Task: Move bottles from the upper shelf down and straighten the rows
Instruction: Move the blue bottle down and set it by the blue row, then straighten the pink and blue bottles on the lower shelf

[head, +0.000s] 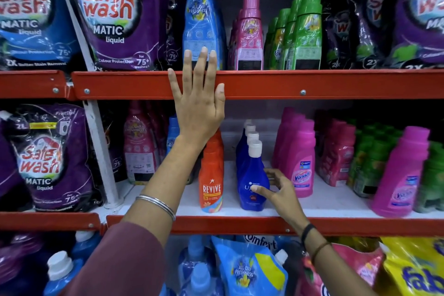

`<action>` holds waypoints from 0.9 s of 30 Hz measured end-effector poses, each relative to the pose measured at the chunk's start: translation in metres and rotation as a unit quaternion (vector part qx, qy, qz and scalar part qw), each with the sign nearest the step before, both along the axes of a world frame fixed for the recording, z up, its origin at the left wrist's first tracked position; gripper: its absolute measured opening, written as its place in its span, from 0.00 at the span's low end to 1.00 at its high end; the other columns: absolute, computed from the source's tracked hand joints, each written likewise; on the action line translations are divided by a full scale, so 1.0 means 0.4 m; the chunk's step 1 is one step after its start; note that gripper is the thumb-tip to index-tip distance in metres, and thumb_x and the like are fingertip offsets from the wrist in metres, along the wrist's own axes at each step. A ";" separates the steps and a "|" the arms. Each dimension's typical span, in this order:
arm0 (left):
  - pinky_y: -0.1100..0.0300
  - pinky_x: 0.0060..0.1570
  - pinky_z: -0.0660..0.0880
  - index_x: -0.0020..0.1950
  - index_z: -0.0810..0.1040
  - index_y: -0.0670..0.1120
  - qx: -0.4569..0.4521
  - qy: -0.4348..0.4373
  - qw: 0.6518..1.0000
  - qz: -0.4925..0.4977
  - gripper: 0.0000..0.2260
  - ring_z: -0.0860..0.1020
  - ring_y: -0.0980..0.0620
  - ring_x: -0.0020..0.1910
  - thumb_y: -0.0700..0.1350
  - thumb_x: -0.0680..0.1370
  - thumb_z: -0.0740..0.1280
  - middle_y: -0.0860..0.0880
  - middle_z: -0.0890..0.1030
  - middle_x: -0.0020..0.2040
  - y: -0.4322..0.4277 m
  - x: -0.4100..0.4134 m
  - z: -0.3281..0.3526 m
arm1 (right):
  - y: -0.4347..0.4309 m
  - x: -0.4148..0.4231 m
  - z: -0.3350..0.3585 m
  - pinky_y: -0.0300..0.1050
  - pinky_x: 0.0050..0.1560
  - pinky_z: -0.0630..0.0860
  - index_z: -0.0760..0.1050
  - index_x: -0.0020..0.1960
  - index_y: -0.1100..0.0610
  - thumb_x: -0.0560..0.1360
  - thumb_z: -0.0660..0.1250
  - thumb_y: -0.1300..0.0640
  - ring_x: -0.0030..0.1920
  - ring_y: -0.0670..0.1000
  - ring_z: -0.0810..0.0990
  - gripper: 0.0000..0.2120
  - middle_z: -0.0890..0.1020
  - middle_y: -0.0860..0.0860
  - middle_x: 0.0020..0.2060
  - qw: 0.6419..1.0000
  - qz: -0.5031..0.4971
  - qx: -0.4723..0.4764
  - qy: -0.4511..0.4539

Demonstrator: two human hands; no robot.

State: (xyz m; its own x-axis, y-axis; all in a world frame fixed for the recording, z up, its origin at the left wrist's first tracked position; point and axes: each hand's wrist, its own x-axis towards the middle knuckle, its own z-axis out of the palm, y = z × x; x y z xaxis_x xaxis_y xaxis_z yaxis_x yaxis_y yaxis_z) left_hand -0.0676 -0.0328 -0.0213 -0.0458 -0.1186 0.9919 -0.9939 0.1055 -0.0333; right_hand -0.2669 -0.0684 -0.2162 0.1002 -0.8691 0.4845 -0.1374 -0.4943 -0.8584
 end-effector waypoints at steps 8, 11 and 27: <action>0.39 0.73 0.43 0.78 0.56 0.45 0.037 -0.022 0.999 -0.008 0.25 0.53 0.42 0.77 0.51 0.81 0.53 0.46 0.59 0.78 0.018 -0.037 0.000 | 0.025 -0.082 0.020 0.37 0.55 0.74 0.72 0.64 0.55 0.70 0.74 0.56 0.57 0.49 0.78 0.24 0.79 0.50 0.60 0.998 -0.037 -0.007 0.051; 0.41 0.74 0.43 0.78 0.56 0.46 0.040 -0.036 0.998 -0.023 0.25 0.53 0.44 0.78 0.52 0.82 0.53 0.47 0.59 0.78 0.021 -0.094 0.009 | 0.039 -0.161 0.047 0.43 0.59 0.75 0.73 0.63 0.57 0.72 0.72 0.55 0.59 0.51 0.78 0.21 0.79 0.52 0.59 0.992 -0.107 -0.053 0.039; 0.41 0.74 0.42 0.78 0.54 0.48 0.049 -0.035 0.998 -0.012 0.25 0.52 0.46 0.78 0.55 0.82 0.49 0.48 0.58 0.78 -0.015 -0.183 0.028 | 0.019 -0.533 0.085 0.63 0.64 0.67 0.56 0.72 0.63 0.67 0.74 0.50 0.68 0.65 0.67 0.43 0.67 0.64 0.68 0.881 -0.473 0.012 0.012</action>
State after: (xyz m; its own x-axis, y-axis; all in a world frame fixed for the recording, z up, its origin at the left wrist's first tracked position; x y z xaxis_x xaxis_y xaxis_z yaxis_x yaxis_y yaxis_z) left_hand -0.1410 -0.0388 -0.0101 -0.1181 -0.2135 0.9698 -0.9868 0.1345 -0.0905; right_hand -0.4799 -0.0609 -0.1824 -0.6642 -0.5797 0.4720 -0.4964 -0.1302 -0.8583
